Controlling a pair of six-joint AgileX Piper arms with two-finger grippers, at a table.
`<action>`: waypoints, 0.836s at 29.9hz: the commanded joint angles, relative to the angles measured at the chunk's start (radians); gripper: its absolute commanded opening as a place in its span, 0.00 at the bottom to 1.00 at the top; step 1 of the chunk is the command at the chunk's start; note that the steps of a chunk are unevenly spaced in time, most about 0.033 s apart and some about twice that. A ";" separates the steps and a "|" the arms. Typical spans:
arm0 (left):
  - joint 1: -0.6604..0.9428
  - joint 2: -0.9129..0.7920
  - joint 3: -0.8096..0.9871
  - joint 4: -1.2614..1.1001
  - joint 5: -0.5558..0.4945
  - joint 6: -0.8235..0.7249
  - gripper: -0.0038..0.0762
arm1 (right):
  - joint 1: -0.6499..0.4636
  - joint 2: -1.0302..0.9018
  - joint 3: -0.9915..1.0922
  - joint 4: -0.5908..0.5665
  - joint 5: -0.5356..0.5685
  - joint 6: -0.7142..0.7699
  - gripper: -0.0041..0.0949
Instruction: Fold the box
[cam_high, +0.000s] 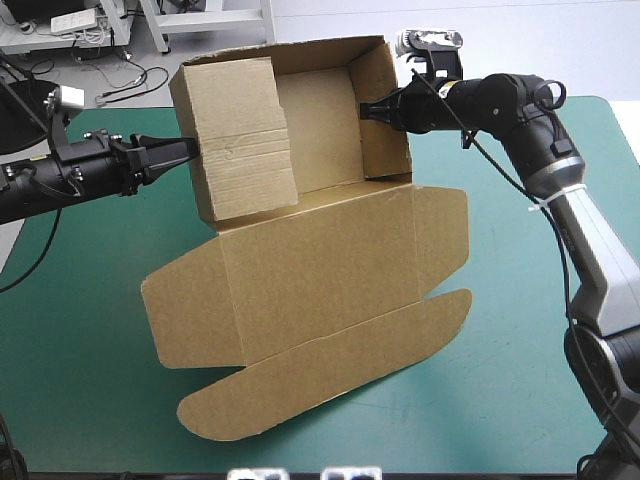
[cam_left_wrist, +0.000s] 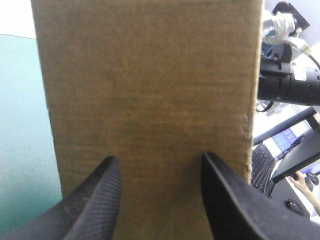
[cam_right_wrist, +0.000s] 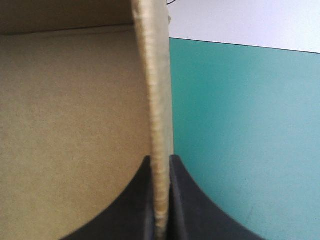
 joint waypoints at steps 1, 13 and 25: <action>-0.012 -0.033 -0.033 -0.092 0.073 -0.024 0.50 | 0.009 -0.054 -0.030 0.039 -0.084 0.017 0.03; -0.012 -0.033 -0.033 -0.092 0.073 -0.024 0.50 | -0.013 -0.054 -0.034 0.015 -0.086 0.038 0.03; -0.012 -0.033 -0.033 0.120 0.006 -0.026 0.50 | -0.010 -0.057 -0.034 0.058 -0.021 -0.004 0.03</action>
